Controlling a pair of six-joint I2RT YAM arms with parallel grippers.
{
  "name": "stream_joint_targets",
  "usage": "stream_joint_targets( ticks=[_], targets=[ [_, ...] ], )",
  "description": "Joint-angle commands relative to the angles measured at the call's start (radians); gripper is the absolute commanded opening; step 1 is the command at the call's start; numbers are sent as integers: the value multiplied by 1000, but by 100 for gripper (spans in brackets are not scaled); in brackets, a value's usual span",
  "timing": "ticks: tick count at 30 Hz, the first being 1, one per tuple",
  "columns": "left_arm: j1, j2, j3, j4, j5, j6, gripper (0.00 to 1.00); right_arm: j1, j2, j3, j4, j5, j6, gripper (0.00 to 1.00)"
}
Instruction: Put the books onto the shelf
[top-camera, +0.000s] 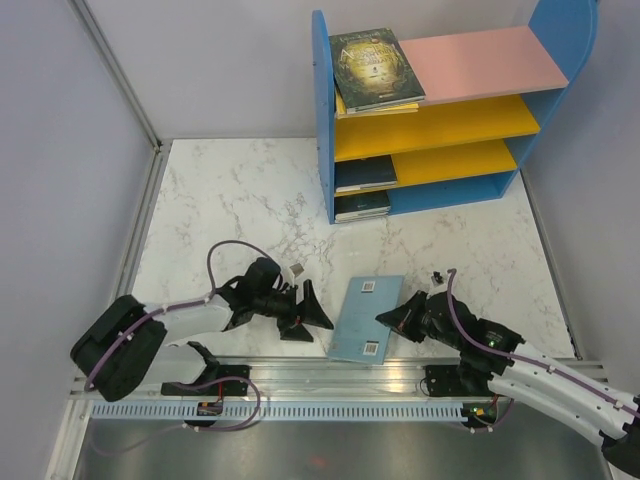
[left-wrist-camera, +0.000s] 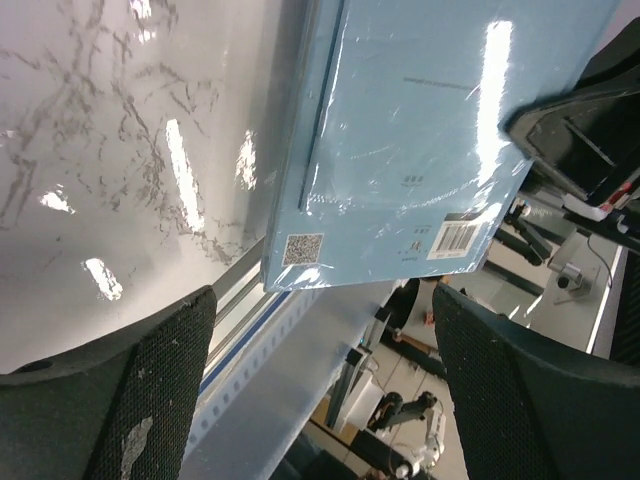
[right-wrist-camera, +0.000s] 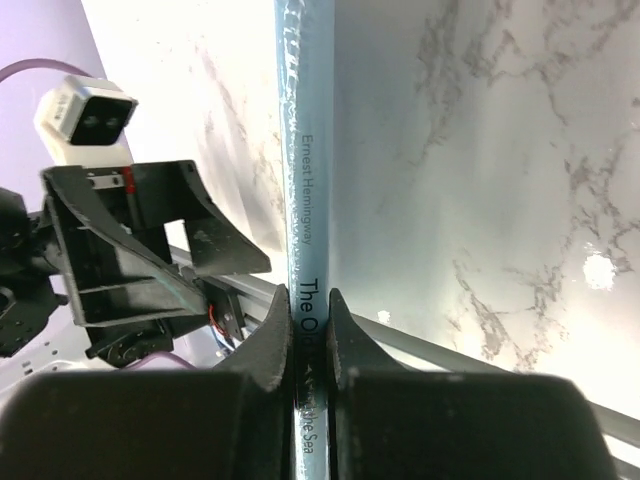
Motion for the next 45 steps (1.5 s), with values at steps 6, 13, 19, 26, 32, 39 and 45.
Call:
stream_joint_targets(
  ticks=[6,13,19,26,32,39,45],
  targets=[
    [118,-211,61,-139,-50,29,91,-3,93,129,315,-115,-27,0],
    [137,-219,85,-141,-53,20,91,-3,225,158,594,-213,4,0],
    [175,-278,70,-133,-23,2,90,-5,271,60,901,-241,108,0],
    [270,-450,64,-82,63,-81,69,-5,282,-26,992,-226,154,0],
    [296,-480,45,101,157,-199,58,-5,345,-57,1120,-223,177,0],
    [296,-475,29,113,186,-222,56,-5,449,-21,1228,-249,171,0],
    [296,-498,28,85,177,-219,6,-1,463,-30,1234,-255,167,0]
  ],
)
